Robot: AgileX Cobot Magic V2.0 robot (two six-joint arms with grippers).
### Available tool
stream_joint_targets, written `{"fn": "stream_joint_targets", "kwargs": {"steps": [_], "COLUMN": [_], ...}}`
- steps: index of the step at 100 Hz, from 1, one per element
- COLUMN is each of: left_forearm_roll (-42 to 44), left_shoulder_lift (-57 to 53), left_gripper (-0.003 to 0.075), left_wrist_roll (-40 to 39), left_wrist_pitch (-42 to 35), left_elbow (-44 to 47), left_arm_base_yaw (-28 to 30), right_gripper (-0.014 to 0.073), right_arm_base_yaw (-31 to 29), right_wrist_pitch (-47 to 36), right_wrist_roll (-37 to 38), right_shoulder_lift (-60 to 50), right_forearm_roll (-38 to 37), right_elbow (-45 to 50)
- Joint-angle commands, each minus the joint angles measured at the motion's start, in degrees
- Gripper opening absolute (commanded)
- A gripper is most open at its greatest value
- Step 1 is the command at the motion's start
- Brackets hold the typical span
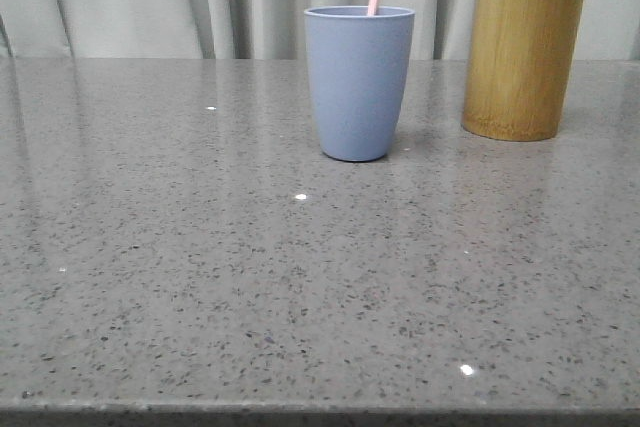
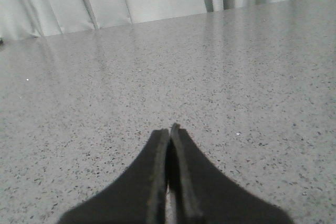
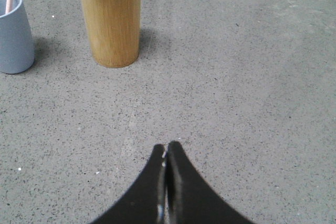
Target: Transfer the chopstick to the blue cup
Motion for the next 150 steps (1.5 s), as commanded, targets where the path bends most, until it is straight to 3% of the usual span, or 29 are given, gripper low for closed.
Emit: {"fn": "stream_joint_targets", "kwargs": {"steps": [1, 16, 128, 150], "left_forearm_roll": [0.60, 2.94, 2.83, 2.83], "left_shoulder_lift": [-1.99, -1.99, -1.99, -1.99], "left_gripper": [-0.0019, -0.0019, -0.0019, -0.0019], "left_wrist_roll": [-0.91, -5.45, -6.05, -6.05], "left_wrist_pitch": [-6.81, -11.78, -11.10, -11.10], "left_elbow": [-1.15, 0.95, 0.95, 0.95], "left_arm_base_yaw": [0.19, 0.19, 0.19, 0.19], "right_gripper": [-0.0067, -0.0067, -0.0067, -0.0067], "right_arm_base_yaw": [-0.33, -0.33, -0.33, -0.33], "right_wrist_pitch": [-4.00, -4.00, -4.25, -22.07], "right_wrist_roll": [-0.40, -0.40, -0.73, -0.73], "right_shoulder_lift": [0.68, 0.68, 0.23, -6.88], "right_forearm_roll": [-0.88, -0.88, -1.21, -2.02], "right_elbow": [-1.13, -1.13, -0.79, 11.09]}}
